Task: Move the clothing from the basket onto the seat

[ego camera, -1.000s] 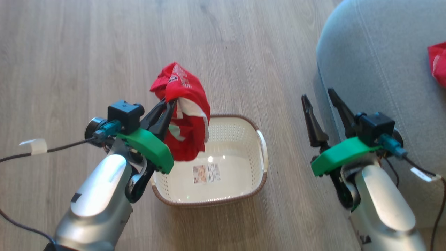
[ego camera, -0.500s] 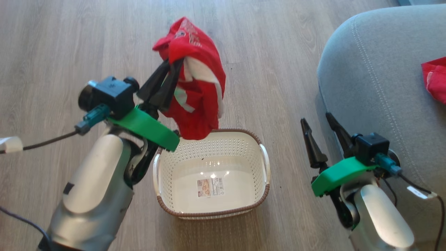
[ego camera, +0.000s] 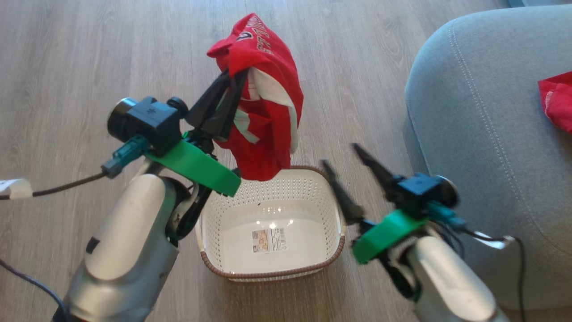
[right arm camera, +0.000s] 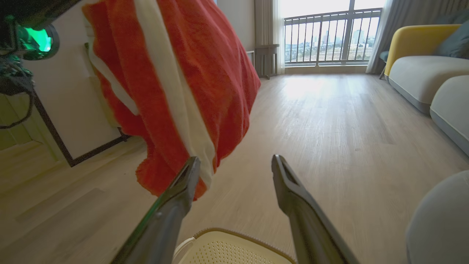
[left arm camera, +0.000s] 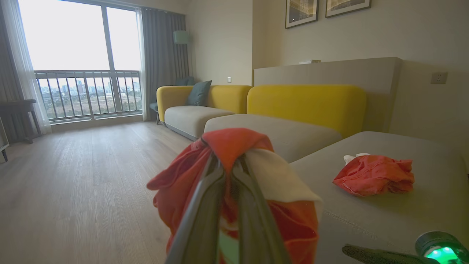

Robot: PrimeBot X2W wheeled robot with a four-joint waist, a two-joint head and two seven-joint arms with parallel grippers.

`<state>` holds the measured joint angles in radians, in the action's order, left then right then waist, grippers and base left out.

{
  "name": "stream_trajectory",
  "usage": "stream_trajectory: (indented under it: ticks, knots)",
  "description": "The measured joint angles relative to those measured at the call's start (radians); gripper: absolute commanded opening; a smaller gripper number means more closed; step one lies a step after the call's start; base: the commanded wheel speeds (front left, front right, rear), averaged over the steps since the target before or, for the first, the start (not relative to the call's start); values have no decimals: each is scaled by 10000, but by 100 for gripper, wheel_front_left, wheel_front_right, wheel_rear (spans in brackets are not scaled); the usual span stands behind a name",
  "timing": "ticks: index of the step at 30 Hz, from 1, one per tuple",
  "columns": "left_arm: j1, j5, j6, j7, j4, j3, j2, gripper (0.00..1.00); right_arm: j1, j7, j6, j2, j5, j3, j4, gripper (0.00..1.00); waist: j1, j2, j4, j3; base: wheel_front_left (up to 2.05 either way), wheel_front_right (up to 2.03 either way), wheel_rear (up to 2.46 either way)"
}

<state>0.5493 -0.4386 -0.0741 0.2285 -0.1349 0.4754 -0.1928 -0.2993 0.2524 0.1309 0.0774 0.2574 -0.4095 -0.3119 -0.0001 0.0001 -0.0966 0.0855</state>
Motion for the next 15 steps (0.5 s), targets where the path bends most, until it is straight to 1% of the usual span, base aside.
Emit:
stream_trajectory:
  ticks: [4, 7, 13, 15]
  knots:
    - [-13, -2, 65, -75, 73, 119, 15, 0, -719, 0, 0, -13, 125, -1210, 48, 100, 0, 0, -13, 23, 0, 0, 0]
    - [-14, -2, 65, -75, 104, 209, 63, 0, -1351, 0, 0, -23, 186, -1778, -238, 100, 1, 0, 25, 36, 0, 0, 0]
    - [-32, -4, 54, -84, 128, 556, 238, 0, -2491, 0, 0, -52, 10, -2207, -1567, 100, 0, 0, 271, 41, 0, 0, 0]
    - [-32, -15, -36, -88, 132, 717, 295, 0, -2801, 0, 0, -46, 35, -2309, -1850, 100, 1, 0, 391, 49, 0, 0, 0]
